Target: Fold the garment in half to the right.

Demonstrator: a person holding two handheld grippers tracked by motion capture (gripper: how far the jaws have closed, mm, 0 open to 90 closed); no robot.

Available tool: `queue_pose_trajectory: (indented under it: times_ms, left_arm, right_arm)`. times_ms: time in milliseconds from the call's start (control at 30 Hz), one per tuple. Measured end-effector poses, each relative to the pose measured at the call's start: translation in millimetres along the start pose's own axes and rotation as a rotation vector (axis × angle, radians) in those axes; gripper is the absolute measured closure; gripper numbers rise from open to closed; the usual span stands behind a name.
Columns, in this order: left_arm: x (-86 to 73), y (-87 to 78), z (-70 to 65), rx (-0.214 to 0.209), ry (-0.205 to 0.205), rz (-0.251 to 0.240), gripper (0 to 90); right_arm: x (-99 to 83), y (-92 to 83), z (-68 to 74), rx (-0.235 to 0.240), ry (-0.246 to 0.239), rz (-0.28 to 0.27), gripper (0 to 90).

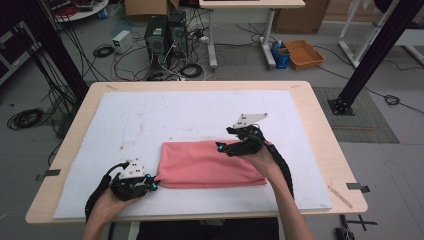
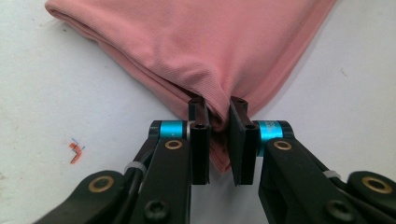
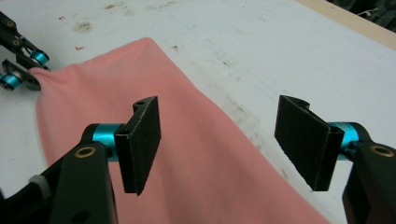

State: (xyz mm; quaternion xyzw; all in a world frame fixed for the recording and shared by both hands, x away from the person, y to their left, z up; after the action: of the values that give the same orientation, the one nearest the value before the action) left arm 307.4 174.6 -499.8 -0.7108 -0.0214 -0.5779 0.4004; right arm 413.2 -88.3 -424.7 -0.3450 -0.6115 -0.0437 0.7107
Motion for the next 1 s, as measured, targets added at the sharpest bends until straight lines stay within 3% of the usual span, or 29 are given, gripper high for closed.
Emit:
queue_pose_trajectory:
  times_ms: [267, 400, 567, 800, 1000]
  left_arm:
    - [-0.2, -0.1, 0.6, -0.003, -0.011, -0.009, 79.9]
    - [-0.4, -0.2, 0.7, -0.003, -0.009, -0.009, 79.9]
    - [-0.7, -0.4, 1.4, -0.004, -0.004, -0.011, 79.9]
    - [-0.8, -0.5, 1.3, -0.006, -0.006, -0.010, 79.9]
    - [-0.9, -0.4, 0.9, -0.004, -0.007, -0.011, 79.9]
  right_arm:
    - [20.8, 52.7, 13.9, 0.098, -0.031, 0.050, 31.5]
    - [27.2, 78.7, 21.5, 0.120, -0.057, 0.079, 32.1]
    - [31.0, 104.9, 29.1, 0.160, -0.032, 0.078, 34.7]
    - [31.6, 134.4, 36.0, 0.141, -0.039, 0.110, 37.5]
    - [33.5, 157.7, 48.9, 0.163, -0.056, 0.127, 40.6]
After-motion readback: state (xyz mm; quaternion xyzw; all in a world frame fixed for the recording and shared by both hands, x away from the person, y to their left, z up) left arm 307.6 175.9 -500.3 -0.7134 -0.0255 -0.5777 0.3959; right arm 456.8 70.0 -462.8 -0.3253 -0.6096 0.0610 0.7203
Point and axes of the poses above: each handheld gripper's, and its own axes: y roughly forward along the jaws, x roughly out of its top, z roughly to its left, the point moved 8 cm from there along y, roughly forward along the jaws, and after that the axes turned 10 degrees about -z, right-handed, at the moved point
